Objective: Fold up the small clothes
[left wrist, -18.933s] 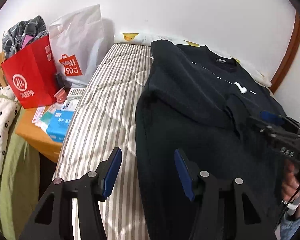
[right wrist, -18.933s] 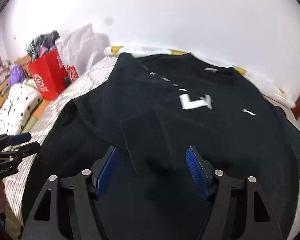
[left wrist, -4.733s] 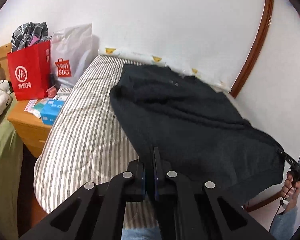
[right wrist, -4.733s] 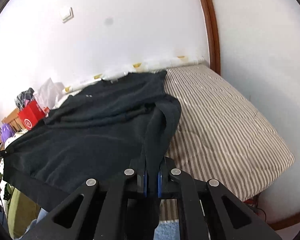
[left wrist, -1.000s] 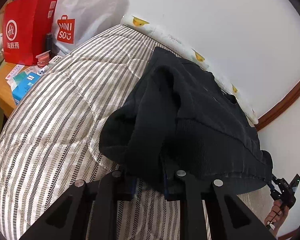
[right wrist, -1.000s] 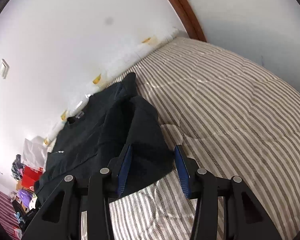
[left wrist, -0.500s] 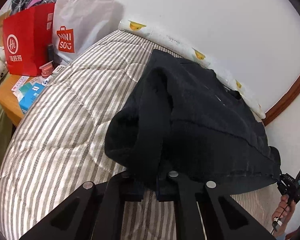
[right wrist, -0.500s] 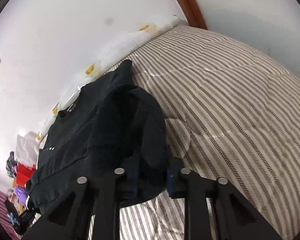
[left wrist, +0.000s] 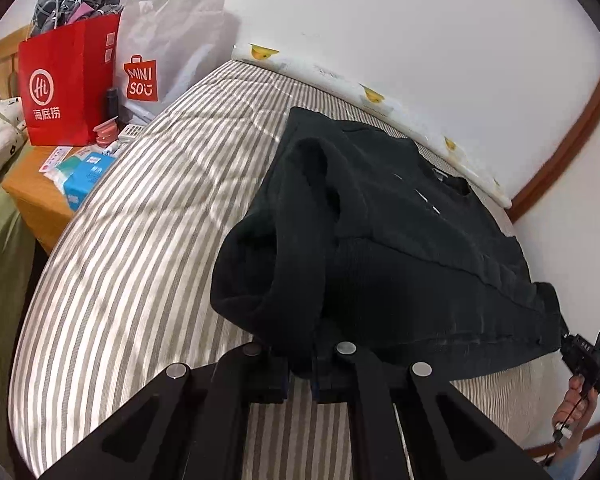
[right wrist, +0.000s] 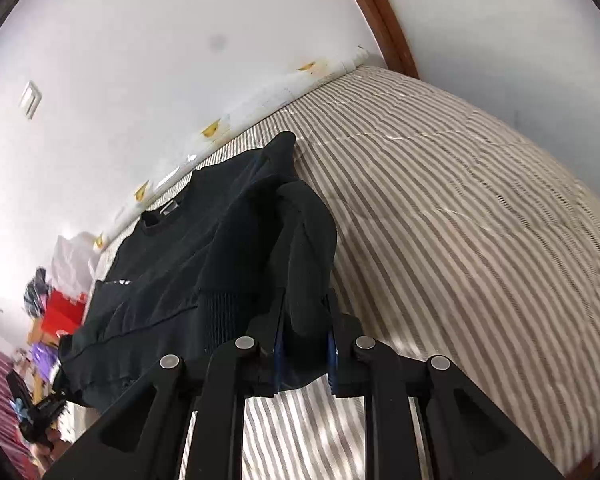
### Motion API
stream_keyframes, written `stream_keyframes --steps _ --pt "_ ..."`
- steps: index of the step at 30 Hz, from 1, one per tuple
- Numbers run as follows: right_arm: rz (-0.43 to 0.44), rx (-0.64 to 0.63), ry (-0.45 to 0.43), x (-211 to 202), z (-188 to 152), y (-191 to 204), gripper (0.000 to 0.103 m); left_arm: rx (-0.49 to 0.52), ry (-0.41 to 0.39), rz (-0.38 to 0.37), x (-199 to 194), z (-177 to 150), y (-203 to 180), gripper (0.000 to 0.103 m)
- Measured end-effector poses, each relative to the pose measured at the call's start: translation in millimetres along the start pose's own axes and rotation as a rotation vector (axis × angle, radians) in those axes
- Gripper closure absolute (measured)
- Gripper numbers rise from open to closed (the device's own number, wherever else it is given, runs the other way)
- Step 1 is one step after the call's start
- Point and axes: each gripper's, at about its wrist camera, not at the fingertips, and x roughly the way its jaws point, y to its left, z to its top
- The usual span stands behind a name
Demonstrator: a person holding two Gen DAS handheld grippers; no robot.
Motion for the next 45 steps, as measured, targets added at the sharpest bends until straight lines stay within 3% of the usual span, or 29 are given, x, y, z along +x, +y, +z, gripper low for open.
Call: stream_keyframes --steps 7,11,15,18,20,24,29,35,41,45 --pt "-0.049 -0.106 -0.022 -39 -31 -3 0.085 0.038 0.012 0.007 -18 -30 -2 0.095" --pt "-0.152 -0.147 -0.035 -54 -39 -3 0.077 0.018 0.035 0.002 -20 -32 -1 0.093" --pt "-0.149 -0.189 -0.11 -86 -44 7 0.077 0.049 0.031 0.008 -30 -39 -6 0.086" --pt "-0.137 -0.313 -0.125 -97 -57 37 0.077 0.099 0.01 0.017 -41 -49 -15 0.084" --pt "-0.109 -0.382 -0.086 -92 -70 55 0.086 0.129 -0.008 0.021 -49 -55 -19 0.084" --pt "-0.029 -0.457 0.021 -63 -99 81 0.087 0.209 -0.021 -0.041 -65 -65 -30 0.084" --pt "-0.06 -0.465 0.051 -33 -112 89 0.088 0.261 -0.012 -0.132 -68 -68 -42 0.084" --pt "-0.105 -0.443 0.068 -7 -100 95 0.087 0.276 0.03 -0.17 -41 -62 -62 0.084" --pt "-0.147 -0.532 0.072 -1 -102 103 0.09 0.304 0.09 -0.092 -4 -63 -77 0.084" --pt "-0.127 -0.505 0.076 0 -92 99 0.092 0.296 0.047 -0.056 -1 -57 -80 0.086"
